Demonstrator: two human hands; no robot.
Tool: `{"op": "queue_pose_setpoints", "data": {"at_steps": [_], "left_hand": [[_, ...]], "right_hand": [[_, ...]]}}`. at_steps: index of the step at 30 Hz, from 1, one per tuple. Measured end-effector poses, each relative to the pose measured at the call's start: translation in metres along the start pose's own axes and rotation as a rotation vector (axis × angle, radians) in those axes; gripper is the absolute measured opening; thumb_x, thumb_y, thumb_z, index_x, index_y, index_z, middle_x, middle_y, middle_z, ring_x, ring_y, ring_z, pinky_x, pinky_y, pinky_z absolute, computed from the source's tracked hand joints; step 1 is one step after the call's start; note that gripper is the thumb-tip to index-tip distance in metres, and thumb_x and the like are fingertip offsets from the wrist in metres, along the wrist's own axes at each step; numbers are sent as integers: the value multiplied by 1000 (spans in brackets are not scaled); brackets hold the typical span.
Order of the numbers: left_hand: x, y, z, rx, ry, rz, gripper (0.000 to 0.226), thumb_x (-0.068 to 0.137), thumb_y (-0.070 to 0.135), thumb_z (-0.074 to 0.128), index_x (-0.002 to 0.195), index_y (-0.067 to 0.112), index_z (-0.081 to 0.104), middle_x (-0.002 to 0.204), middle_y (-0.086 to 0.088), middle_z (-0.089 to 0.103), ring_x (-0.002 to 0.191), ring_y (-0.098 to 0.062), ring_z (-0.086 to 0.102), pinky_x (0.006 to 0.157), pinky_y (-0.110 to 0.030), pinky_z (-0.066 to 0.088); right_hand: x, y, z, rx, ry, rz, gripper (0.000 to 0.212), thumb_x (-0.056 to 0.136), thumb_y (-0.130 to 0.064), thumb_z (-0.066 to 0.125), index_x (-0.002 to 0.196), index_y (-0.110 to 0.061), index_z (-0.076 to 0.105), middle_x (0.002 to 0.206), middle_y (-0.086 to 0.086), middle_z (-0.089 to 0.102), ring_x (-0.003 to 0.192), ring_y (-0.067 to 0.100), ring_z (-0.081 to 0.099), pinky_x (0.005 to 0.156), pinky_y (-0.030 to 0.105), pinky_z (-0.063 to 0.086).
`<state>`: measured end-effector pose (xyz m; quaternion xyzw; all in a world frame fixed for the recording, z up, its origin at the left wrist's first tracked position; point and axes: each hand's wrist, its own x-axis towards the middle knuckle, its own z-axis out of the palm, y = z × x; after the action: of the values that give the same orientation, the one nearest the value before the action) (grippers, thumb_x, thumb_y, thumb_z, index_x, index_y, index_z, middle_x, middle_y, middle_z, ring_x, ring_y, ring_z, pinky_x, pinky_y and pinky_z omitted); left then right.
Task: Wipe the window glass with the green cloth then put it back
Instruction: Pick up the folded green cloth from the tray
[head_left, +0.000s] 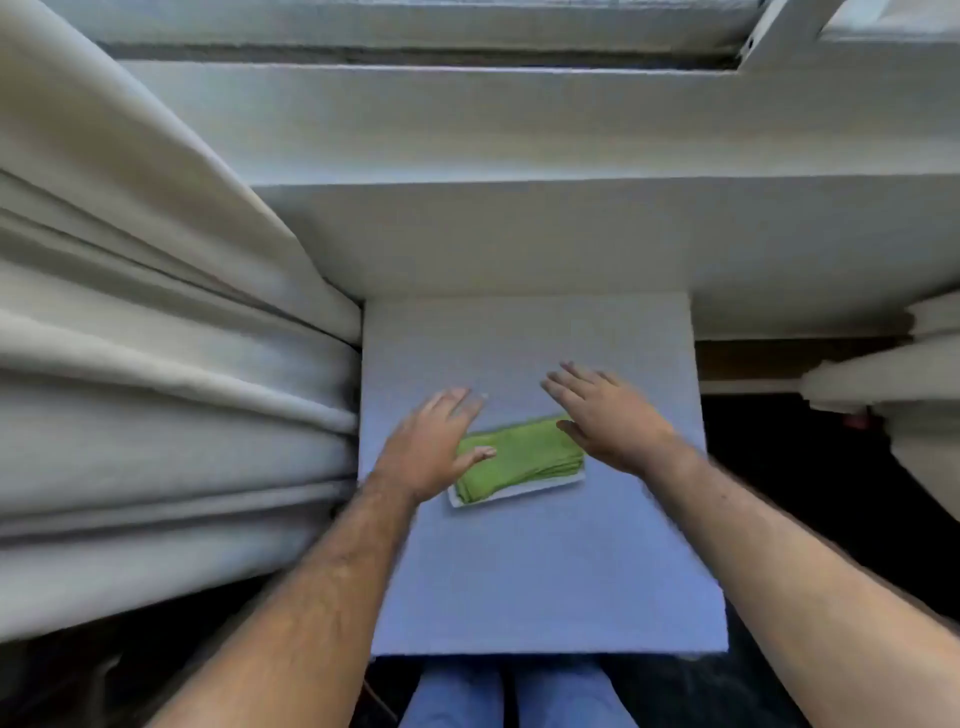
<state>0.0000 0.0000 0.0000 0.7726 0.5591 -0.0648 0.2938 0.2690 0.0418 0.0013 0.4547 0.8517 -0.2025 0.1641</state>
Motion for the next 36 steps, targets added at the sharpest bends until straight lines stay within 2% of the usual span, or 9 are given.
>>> {"op": "queue_pose_setpoints", "data": {"at_steps": [3,10,13,17,25,27,30,33,36], "left_hand": [[6,-13,56,1,-75,-27,70,100,46,61,158,12,38,165,-9,38,153,-27,34,128,-37,29],[22,-26,130,7,-46,-127,52,105,15,52,153,0,42,162,-17,39,146,-35,42,124,-39,34],[30,-24,141,52,17,-140,43,95,1,61,138,-4,57,147,-21,53,122,-39,58,102,-44,52],[40,-22,144,101,11,-181,35,86,-5,69,120,2,61,130,-16,54,99,-33,59,80,-42,54],[46,-20,135,115,-7,-207,32,89,0,60,118,12,65,123,-6,59,114,-26,54,97,-37,46],[42,-19,128,43,-73,-198,28,88,3,59,112,15,66,115,-4,65,113,-26,56,96,-37,45],[31,-21,111,-209,-121,-270,21,84,5,58,99,19,57,94,-3,64,91,-27,58,69,-33,42],[18,-18,78,-506,-34,-355,22,82,4,62,98,18,57,91,-3,66,76,-21,59,58,-26,45],[10,-14,33,-658,72,-429,24,82,2,67,97,21,69,90,0,71,77,-17,62,60,-9,46]], "right_hand": [[12,-4,55,2,-102,17,61,109,-22,48,166,-15,28,175,4,29,164,24,21,130,41,24],[28,-4,126,-33,-52,63,59,96,0,50,154,-10,49,157,8,54,148,30,48,122,49,34],[34,-6,141,-52,-16,120,63,87,8,53,148,-10,51,146,8,58,137,32,53,114,49,37],[43,-11,152,-65,11,208,45,89,5,52,130,-12,59,129,9,58,122,33,54,109,47,39],[45,-12,129,73,-59,225,32,85,2,58,113,-15,59,110,4,66,108,30,57,96,43,41],[42,-12,123,168,-100,264,39,87,1,60,122,-15,55,112,4,69,100,29,60,91,42,42],[33,-8,103,399,-179,368,37,91,-11,68,127,-18,67,119,4,69,107,28,65,88,37,51],[19,-3,67,569,-170,414,24,88,-19,74,111,-18,78,108,7,70,95,24,61,79,32,53],[4,3,23,759,-99,463,7,87,-19,78,89,-18,72,82,4,67,80,23,60,64,29,43]]}}
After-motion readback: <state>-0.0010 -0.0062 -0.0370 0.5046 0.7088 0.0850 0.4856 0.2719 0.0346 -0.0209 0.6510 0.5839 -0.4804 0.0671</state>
